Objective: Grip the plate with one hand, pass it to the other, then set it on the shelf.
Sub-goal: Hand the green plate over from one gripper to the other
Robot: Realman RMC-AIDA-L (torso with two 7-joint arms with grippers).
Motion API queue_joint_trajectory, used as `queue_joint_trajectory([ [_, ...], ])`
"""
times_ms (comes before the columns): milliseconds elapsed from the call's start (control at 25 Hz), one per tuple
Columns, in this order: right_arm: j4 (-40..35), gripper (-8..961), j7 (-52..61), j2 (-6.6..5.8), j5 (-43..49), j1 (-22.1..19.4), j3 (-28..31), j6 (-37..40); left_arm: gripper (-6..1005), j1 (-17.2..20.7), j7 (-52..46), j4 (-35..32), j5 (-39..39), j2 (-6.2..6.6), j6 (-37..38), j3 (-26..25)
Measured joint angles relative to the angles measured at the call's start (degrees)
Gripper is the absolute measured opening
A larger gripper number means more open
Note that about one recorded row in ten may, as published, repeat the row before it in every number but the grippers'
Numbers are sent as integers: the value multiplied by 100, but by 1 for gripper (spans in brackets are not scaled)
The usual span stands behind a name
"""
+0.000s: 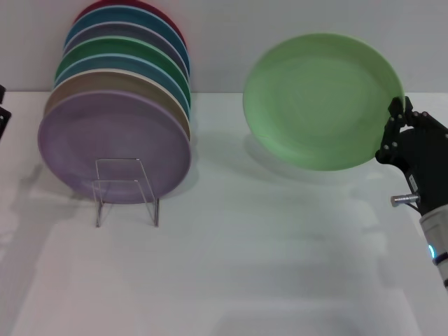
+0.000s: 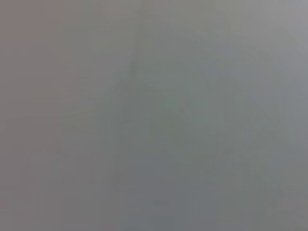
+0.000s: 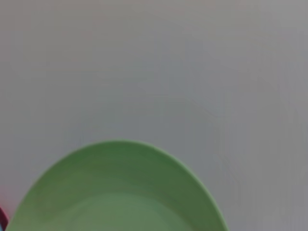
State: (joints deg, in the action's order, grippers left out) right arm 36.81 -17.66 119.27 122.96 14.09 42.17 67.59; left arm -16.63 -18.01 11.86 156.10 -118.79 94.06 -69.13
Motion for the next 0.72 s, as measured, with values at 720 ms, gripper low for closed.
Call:
queue_joint_trajectory([
  [720, -410, 27, 174, 8, 0, -183, -1357, 1196, 721, 348, -520, 13, -1, 31, 471, 1747],
])
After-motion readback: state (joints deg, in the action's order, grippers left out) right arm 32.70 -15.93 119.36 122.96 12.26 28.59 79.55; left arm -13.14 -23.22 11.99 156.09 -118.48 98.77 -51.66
